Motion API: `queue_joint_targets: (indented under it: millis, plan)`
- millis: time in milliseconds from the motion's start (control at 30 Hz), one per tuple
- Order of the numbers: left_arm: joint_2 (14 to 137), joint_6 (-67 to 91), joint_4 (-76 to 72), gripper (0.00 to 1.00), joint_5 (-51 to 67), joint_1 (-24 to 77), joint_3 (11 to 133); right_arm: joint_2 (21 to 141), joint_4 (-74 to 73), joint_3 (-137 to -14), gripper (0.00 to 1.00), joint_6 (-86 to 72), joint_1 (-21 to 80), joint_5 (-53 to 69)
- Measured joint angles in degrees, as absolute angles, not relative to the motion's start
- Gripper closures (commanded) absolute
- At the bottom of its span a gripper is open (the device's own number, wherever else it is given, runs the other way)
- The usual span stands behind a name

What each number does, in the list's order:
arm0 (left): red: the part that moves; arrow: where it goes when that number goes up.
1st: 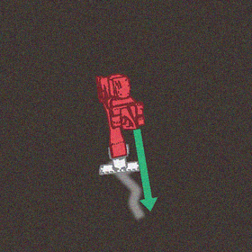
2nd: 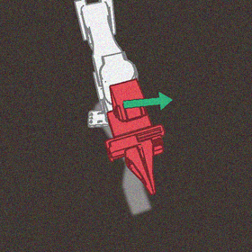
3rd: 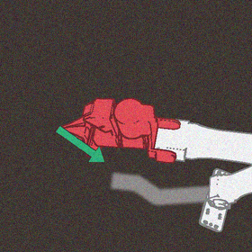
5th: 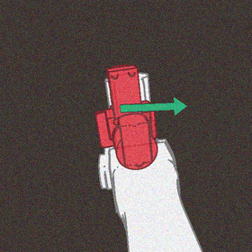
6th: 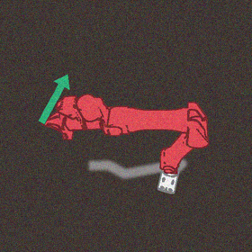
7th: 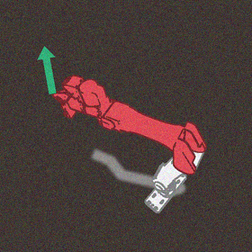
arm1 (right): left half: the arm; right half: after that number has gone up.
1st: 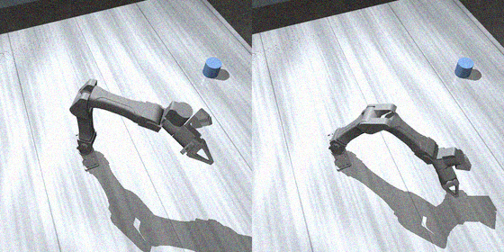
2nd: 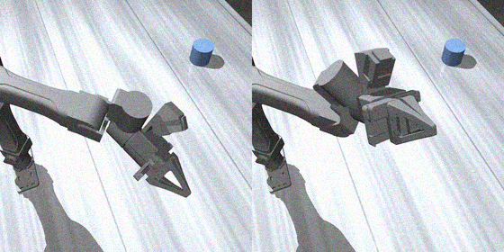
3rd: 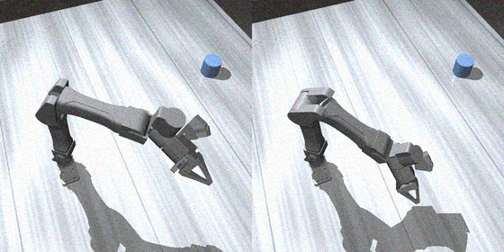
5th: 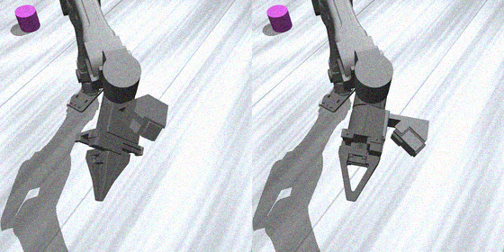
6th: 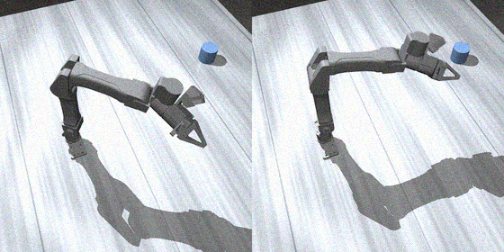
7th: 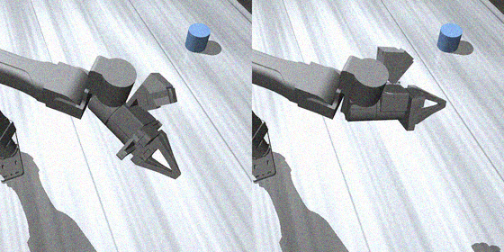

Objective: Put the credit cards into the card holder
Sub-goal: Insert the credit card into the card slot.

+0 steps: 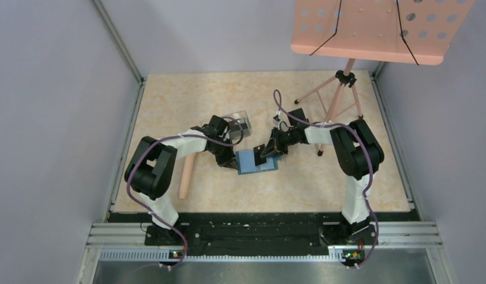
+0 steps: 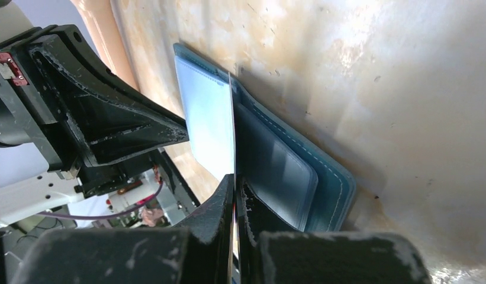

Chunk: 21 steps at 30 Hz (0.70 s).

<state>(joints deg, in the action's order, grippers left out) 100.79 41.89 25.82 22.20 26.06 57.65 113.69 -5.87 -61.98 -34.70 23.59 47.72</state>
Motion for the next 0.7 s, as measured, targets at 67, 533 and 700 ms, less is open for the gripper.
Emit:
queue_joint_targets:
  millis: [67,533,700]
  plan:
    - [100.79,41.89,26.15,0.97,22.11,25.61,57.65,113.6,-6.63,-62.7,1.0,-33.89,23.57,47.05]
    - [103.63,40.36,28.51,1.0,22.09,24.4,60.27,111.74,-7.68,-62.81,1.0,-31.16,23.57,43.72]
    - [104.6,40.12,29.21,1.0,22.7,24.38,61.43,111.74,-7.73,-62.81,1.0,-30.57,23.59,43.7]
